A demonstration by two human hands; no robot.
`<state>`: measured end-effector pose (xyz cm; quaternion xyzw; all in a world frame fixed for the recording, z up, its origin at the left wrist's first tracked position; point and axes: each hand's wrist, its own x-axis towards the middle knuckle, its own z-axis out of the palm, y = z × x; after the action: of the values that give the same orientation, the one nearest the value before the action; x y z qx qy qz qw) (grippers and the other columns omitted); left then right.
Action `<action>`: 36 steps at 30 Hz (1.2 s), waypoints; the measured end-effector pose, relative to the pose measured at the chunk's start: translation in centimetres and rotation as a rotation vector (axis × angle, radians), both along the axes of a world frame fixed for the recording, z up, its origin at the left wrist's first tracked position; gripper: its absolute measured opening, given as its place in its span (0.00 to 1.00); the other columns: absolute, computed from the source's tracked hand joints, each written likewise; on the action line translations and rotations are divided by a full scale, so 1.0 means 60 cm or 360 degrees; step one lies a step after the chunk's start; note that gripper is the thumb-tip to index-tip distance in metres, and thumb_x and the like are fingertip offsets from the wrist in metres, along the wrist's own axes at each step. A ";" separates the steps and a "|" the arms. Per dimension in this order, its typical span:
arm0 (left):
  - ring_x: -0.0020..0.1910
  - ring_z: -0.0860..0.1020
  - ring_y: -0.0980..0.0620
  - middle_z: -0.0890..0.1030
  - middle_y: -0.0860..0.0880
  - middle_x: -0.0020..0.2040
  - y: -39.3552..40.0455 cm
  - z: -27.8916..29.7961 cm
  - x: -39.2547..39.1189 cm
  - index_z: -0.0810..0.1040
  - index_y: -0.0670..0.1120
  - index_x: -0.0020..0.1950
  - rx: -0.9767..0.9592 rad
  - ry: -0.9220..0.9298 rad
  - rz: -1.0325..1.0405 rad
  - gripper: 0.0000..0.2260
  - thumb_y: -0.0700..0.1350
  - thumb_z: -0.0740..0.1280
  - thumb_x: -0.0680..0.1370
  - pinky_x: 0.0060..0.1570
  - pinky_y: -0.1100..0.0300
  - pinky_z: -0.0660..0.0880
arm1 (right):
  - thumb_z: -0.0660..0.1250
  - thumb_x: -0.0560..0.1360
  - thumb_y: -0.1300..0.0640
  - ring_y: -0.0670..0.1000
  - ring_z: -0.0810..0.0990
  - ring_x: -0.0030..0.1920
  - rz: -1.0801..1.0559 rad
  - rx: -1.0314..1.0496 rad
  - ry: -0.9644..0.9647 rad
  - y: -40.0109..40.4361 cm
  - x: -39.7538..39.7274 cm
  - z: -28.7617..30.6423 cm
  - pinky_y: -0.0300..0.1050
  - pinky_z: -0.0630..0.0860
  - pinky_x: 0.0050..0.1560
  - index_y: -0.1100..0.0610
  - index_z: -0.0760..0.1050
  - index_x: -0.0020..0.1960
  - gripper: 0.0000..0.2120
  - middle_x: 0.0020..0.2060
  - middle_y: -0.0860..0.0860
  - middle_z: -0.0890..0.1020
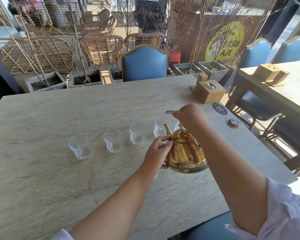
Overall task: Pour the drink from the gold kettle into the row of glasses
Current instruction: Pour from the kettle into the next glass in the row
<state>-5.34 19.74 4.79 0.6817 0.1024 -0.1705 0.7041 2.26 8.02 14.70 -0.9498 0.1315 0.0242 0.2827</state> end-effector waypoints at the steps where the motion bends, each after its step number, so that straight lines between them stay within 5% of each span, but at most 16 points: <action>1: 0.55 0.84 0.49 0.85 0.51 0.58 0.000 0.001 0.000 0.79 0.59 0.62 0.0001 -0.0004 -0.0001 0.10 0.55 0.66 0.80 0.43 0.52 0.83 | 0.67 0.77 0.49 0.50 0.64 0.23 -0.0002 0.0005 -0.0003 0.000 0.000 0.000 0.39 0.58 0.24 0.59 0.66 0.29 0.23 0.24 0.51 0.68; 36: 0.54 0.85 0.49 0.85 0.51 0.57 -0.010 0.009 0.000 0.78 0.58 0.63 -0.0056 -0.0019 0.0015 0.11 0.53 0.65 0.82 0.40 0.53 0.82 | 0.68 0.77 0.49 0.49 0.66 0.24 0.0032 -0.0065 0.0026 0.000 0.010 0.013 0.40 0.59 0.23 0.61 0.70 0.33 0.19 0.25 0.51 0.70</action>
<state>-5.34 19.15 5.33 0.6696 0.0985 -0.1649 0.7175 2.84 8.00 15.47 -0.9564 0.1249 0.0322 0.2619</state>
